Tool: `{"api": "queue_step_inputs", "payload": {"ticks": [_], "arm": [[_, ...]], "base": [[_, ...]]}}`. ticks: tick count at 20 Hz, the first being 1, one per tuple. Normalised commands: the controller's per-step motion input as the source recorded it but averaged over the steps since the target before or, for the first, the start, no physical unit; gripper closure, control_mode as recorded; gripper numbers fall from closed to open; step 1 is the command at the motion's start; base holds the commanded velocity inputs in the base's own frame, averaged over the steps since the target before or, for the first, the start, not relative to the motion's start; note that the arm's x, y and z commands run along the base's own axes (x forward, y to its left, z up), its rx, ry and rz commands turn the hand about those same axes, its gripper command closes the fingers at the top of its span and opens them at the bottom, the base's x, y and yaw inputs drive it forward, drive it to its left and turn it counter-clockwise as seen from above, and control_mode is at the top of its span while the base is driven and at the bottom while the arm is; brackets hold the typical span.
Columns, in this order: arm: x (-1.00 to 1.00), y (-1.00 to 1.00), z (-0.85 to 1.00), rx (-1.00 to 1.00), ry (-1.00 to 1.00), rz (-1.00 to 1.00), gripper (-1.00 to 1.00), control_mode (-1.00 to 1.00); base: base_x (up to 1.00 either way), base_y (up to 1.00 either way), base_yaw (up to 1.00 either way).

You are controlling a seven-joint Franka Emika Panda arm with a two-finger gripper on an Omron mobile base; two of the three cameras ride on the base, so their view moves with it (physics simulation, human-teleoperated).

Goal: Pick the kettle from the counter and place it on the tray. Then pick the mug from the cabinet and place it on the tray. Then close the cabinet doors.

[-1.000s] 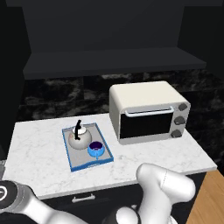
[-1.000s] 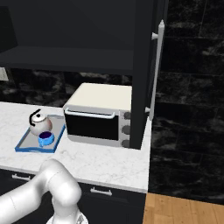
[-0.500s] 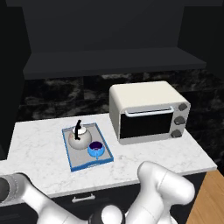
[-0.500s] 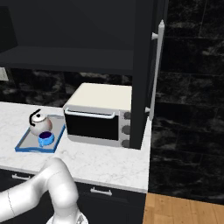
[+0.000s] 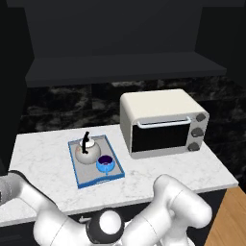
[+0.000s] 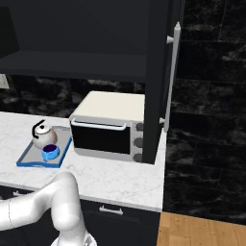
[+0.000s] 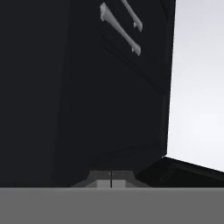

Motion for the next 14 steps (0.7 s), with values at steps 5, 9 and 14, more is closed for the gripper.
{"api": "queue_step_inputs", "payload": {"ticks": [5,9,14], "arm": [[-0.03,0.01,0.17,0.03,-0.19,-0.09,1.00,-1.00],[-0.16,-0.17,0.34,0.15,-0.19,-0.13,1.00,-1.00],[-0.29,-0.34,0.43,0.23,-0.10,-0.08,1.00,-1.00]], "base": [[0.00,0.00,0.00],[0.00,0.00,0.00],[0.00,0.00,0.00]]}}
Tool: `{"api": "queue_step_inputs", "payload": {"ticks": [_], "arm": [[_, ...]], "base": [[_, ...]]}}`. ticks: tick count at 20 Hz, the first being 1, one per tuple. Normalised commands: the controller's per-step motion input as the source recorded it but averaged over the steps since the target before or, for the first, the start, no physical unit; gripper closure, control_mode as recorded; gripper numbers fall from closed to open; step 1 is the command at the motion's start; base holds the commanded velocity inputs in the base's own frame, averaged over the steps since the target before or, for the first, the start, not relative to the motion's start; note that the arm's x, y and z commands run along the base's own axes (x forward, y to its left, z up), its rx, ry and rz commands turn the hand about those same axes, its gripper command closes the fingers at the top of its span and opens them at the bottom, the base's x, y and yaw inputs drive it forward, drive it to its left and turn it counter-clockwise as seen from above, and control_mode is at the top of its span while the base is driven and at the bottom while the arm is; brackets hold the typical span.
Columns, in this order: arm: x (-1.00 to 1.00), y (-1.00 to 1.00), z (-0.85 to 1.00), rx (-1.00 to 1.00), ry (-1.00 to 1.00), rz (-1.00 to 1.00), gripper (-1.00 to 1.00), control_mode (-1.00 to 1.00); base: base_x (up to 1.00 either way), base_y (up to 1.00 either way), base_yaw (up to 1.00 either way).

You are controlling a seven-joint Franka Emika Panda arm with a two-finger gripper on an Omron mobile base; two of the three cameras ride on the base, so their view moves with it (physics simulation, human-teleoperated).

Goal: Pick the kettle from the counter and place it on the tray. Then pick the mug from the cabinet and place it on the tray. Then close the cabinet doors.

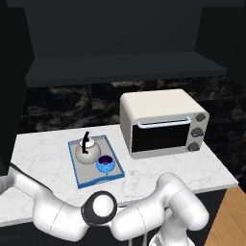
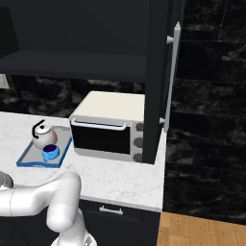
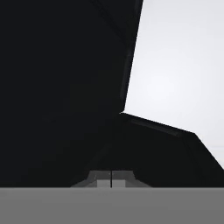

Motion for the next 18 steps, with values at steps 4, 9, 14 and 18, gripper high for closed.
{"api": "queue_step_inputs", "payload": {"ticks": [4,9,14,18], "arm": [[-0.30,-0.82,0.11,0.19,-0.03,-0.02,1.00,-1.00],[-0.10,-0.99,0.19,0.12,0.02,0.00,1.00,-1.00],[0.00,-0.80,0.38,0.06,0.10,0.00,1.00,-1.00],[0.00,-0.91,0.21,0.02,0.19,0.00,1.00,-1.00]], "base": [[0.00,0.00,0.00],[0.00,0.00,0.00],[0.00,0.00,0.00],[0.00,0.00,0.00]]}}
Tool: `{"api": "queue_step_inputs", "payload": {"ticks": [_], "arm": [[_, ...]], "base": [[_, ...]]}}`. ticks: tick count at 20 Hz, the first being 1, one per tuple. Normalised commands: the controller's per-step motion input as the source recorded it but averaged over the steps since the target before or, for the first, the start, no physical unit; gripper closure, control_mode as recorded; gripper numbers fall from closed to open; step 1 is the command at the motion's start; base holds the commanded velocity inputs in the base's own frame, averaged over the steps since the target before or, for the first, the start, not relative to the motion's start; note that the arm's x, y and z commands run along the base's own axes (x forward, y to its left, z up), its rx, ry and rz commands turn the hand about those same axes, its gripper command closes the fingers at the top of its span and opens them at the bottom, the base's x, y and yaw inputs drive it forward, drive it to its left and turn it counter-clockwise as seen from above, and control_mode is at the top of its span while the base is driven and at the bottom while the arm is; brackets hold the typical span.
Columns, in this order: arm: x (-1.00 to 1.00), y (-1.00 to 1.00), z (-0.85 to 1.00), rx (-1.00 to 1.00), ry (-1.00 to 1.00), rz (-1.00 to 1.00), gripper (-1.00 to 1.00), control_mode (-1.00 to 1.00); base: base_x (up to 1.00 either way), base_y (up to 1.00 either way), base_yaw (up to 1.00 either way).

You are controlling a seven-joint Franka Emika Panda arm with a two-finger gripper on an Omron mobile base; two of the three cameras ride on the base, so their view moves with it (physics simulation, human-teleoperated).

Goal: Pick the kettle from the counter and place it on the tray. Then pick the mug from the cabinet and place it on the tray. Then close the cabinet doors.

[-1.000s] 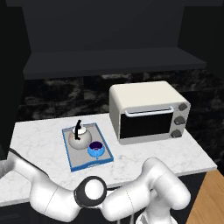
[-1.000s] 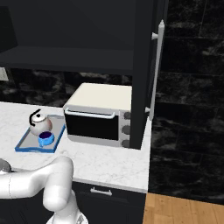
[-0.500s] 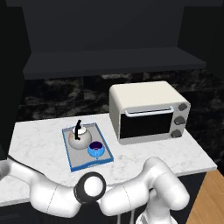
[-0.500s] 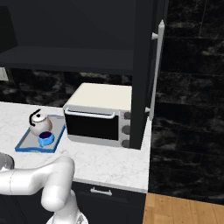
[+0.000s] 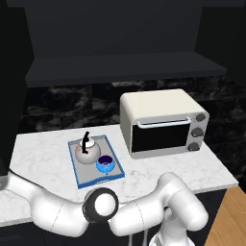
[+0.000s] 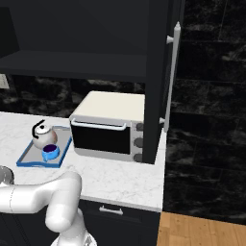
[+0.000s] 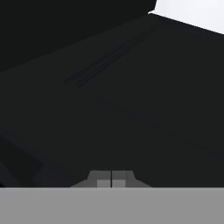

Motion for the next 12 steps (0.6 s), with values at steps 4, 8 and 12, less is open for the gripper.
{"api": "queue_step_inputs", "payload": {"ticks": [4,8,12], "arm": [[0.04,-0.99,0.08,0.00,0.40,0.00,1.00,-1.00],[0.32,-0.91,0.23,-0.02,0.46,0.03,1.00,-1.00],[0.52,-0.70,0.34,-0.02,0.42,0.08,1.00,-1.00]], "base": [[0.00,0.00,0.00],[0.00,0.00,0.00],[0.00,0.00,0.00]]}}
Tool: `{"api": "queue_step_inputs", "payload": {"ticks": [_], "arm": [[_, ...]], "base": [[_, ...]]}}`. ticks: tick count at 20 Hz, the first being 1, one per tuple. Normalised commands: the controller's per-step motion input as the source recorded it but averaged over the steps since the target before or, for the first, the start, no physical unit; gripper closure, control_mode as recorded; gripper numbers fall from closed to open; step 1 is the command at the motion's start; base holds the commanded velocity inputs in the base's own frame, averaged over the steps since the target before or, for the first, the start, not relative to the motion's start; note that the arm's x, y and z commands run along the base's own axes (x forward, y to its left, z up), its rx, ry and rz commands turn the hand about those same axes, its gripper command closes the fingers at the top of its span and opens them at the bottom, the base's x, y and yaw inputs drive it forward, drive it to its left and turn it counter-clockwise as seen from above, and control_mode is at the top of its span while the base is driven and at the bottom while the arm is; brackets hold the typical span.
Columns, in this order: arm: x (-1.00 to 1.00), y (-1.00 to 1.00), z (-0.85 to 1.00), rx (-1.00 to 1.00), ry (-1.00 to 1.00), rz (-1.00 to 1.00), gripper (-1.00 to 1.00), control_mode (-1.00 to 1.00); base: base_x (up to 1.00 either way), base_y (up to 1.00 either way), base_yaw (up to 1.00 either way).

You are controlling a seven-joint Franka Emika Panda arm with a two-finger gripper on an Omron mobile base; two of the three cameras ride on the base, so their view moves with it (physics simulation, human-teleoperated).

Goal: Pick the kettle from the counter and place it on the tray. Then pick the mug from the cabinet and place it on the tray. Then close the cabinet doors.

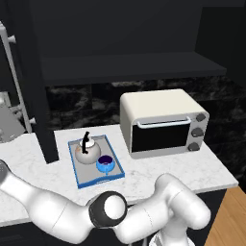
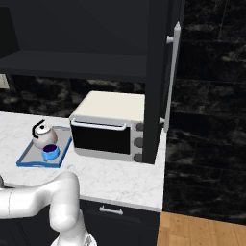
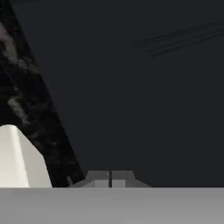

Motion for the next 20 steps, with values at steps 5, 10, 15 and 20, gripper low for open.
{"api": "queue_step_inputs", "payload": {"ticks": [5,10,15,20], "arm": [[0.50,-0.86,0.17,-0.04,0.46,0.11,1.00,-1.00],[0.50,-0.99,0.07,-0.11,0.52,0.18,1.00,-1.00],[0.58,-0.86,0.34,-0.13,0.44,0.24,1.00,-1.00],[0.38,-0.67,0.71,-0.09,0.19,0.25,1.00,-1.00]], "base": [[0.00,0.00,0.00],[0.00,0.00,0.00],[0.00,0.00,0.00],[0.00,0.00,0.00]]}}
